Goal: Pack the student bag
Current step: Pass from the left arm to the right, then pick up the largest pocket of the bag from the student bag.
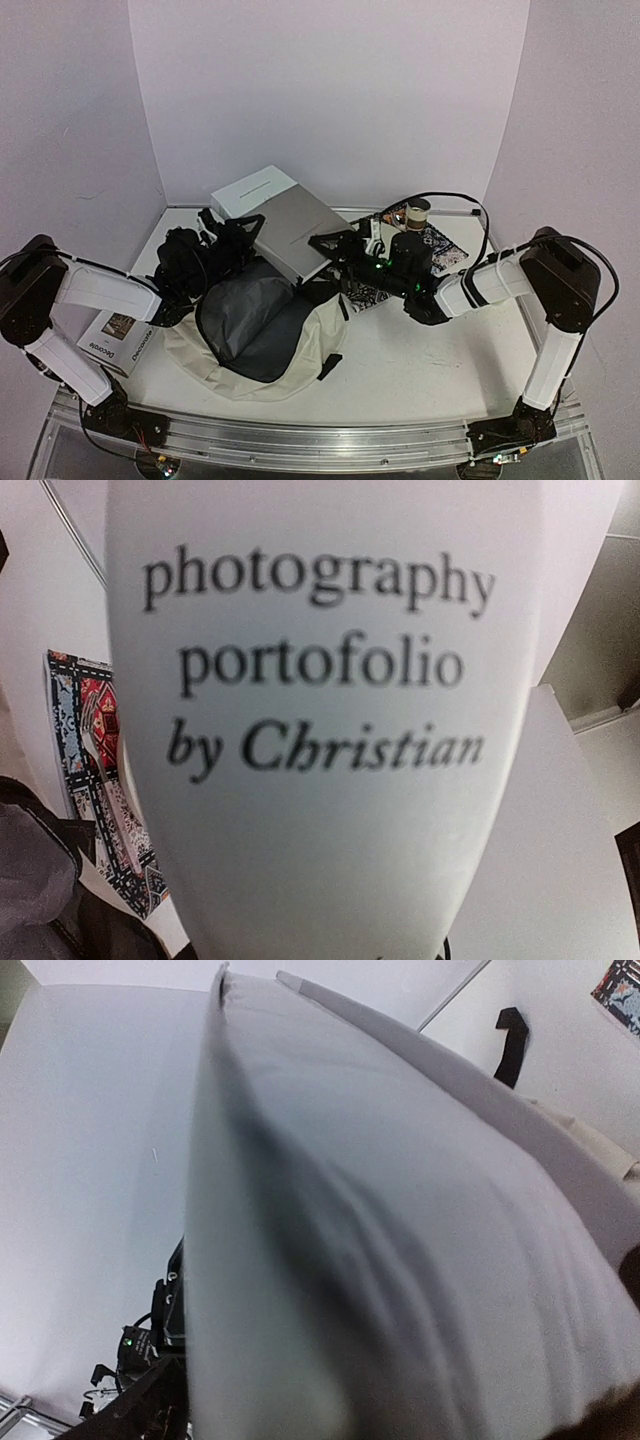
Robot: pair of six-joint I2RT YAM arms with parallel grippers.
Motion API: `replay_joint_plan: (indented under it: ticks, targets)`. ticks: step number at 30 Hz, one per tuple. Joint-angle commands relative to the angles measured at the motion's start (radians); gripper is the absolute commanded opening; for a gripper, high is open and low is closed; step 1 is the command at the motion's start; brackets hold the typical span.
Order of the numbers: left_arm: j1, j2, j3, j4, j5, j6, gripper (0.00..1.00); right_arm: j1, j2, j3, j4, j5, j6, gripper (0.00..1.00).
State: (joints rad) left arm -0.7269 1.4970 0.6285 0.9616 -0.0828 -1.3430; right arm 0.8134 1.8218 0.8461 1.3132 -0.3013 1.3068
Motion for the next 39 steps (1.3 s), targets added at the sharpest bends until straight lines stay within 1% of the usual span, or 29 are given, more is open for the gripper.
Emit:
replay_joint_plan:
  ticks: [1,4,6,10,14,16,18,21,23,26,30,33,36,39]
  targets:
    - [-0.026,0.039,0.019,0.203,-0.022,-0.062,0.14,0.035,0.003,0.05,0.37,-0.075,-0.011,0.79]
    - [-0.029,0.04,0.004,0.209,-0.035,-0.062,0.16,0.035,-0.002,0.057,0.379,-0.087,-0.012,0.7]
    - [-0.03,0.031,-0.012,0.21,-0.049,-0.06,0.19,0.035,-0.005,0.059,0.385,-0.096,-0.006,0.59]
    - [-0.029,0.011,-0.043,0.21,-0.077,-0.03,0.3,0.035,-0.01,0.057,0.391,-0.1,0.005,0.48]
    - [-0.028,-0.001,-0.082,0.209,-0.092,0.017,0.49,0.034,-0.024,0.054,0.394,-0.104,0.011,0.42]
    - [-0.026,-0.016,-0.105,0.209,-0.097,0.062,0.58,0.034,-0.032,0.052,0.394,-0.101,0.016,0.4]
    - [-0.026,-0.047,-0.142,0.206,-0.105,0.119,0.64,0.034,-0.039,0.048,0.394,-0.102,0.019,0.4]
    - [-0.016,-0.117,-0.202,0.181,-0.109,0.199,0.71,0.029,-0.049,0.034,0.393,-0.102,0.025,0.39]
    - [-0.003,-0.194,-0.233,0.101,-0.108,0.261,0.73,0.024,-0.055,0.02,0.393,-0.1,0.031,0.39]
    - [0.002,-0.345,-0.245,-0.111,-0.132,0.372,0.74,0.015,-0.07,-0.014,0.393,-0.092,0.033,0.36]
    - [0.007,-0.516,-0.184,-0.473,-0.163,0.563,0.75,0.004,-0.088,-0.046,0.393,-0.092,0.043,0.34]
    - [0.01,-0.622,-0.148,-0.702,-0.195,0.644,0.76,-0.006,-0.11,-0.07,0.392,-0.095,0.051,0.32]
    - [0.013,-0.663,-0.084,-0.922,-0.232,0.703,0.78,-0.018,-0.133,-0.095,0.389,-0.104,0.066,0.32]
    - [0.014,-0.627,-0.009,-1.088,-0.207,0.763,0.79,-0.025,-0.156,-0.124,0.378,-0.11,0.075,0.3]
